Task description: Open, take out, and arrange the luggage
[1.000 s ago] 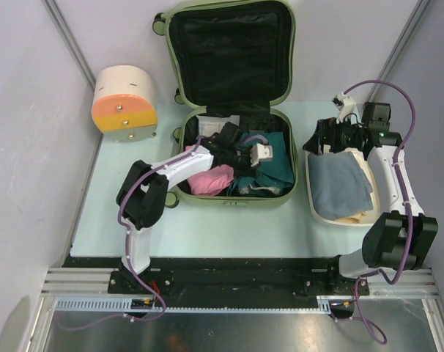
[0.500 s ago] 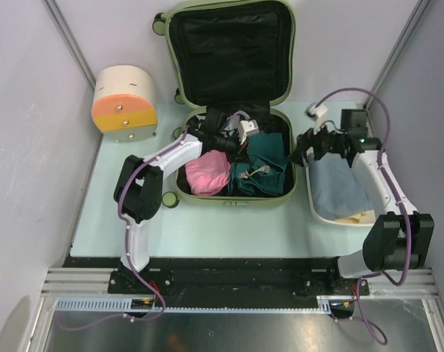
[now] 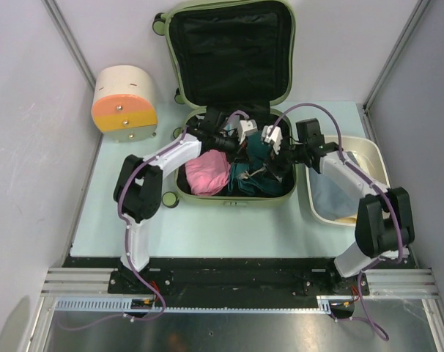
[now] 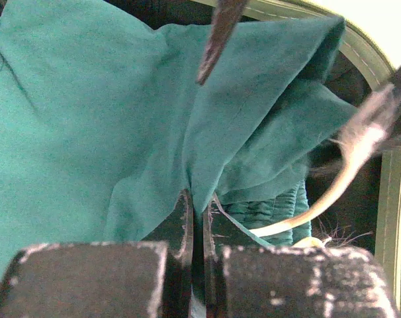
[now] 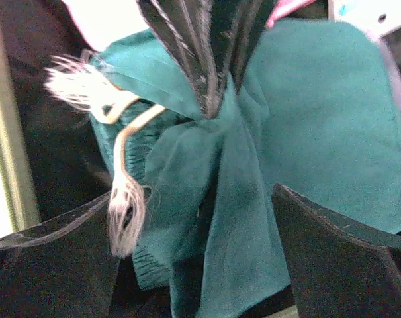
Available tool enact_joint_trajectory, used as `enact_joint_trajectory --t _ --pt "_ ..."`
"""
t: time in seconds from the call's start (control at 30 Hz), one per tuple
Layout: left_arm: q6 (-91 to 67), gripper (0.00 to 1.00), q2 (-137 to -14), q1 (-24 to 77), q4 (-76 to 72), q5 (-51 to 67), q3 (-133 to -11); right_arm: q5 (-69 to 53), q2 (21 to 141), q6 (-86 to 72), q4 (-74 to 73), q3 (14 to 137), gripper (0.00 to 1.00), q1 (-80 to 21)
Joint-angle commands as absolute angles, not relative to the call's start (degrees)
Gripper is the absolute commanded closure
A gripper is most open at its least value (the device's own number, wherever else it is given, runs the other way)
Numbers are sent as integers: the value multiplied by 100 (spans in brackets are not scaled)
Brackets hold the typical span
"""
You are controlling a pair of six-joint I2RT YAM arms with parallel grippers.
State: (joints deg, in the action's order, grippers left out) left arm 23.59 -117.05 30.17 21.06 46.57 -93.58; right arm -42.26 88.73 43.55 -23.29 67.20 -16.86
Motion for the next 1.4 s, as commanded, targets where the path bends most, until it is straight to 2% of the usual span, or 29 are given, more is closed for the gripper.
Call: enact_joint_trajectory --t 0.0,0.03,0.07,0.1,0.13,0.17,0.2,0.23,0.27,0.3,0.33,0.37,0.6,0.87,1.0,1.37 --pt "2540 100 -11497 2918 1925 4992 -9492 -3692 9280 4263 -1442 6671 15 -1688" --pt "2540 99 -11479 2901 1925 4983 -9475 -3587 9307 4254 -1346 6671 20 -1696" --pt "2497 98 -11461 2839 1925 5001 -9475 -3551 9342 4245 -1319 6671 36 -1705" --pt "2444 94 -11435 2795 1907 5027 -9483 -3516 9378 4236 -1301 6671 44 -1714" --pt "2443 75 -11408 2769 1916 5027 -9466 -3455 9421 4141 -1222 6671 53 -1714" --pt "2435 67 -11356 2734 1916 5019 -9440 -3454 9457 4070 -1152 6671 78 -1714" --pt "2487 58 -11295 2716 1916 4984 -9405 -3376 9509 3974 -1082 6671 93 -1705" --pt "2557 46 -11103 2690 1907 4949 -9343 -3323 9527 3677 -872 6671 100 -1696" --pt "2645 40 -10987 2655 1907 4931 -9151 -3287 9553 3500 -740 6671 100 -1635" --pt "2941 28 -10830 2654 1899 4905 -9019 -3191 9589 3298 -608 6680 100 -1600" --pt "3144 7 -10541 2646 1907 4826 -8861 -3138 9650 2887 -345 6688 100 -1565" --pt "3347 2 -10364 2619 1899 4782 -8529 -3120 9711 2639 -238 6723 100 -1443" --pt "5112 0 -9729 2628 1907 4377 -7445 -3199 10344 1284 -229 7391 100 -1073" --pt "6090 0 -10080 2900 1898 4087 -7426 -3225 10731 800 -229 7822 100 -958" --pt "5899 0 -10502 2953 1811 4069 -7707 -3252 10810 852 -237 7857 100 -949" --pt "4862 0 -10810 3313 -52 3700 -7489 -3832 10749 1169 -413 7857 100 -923"
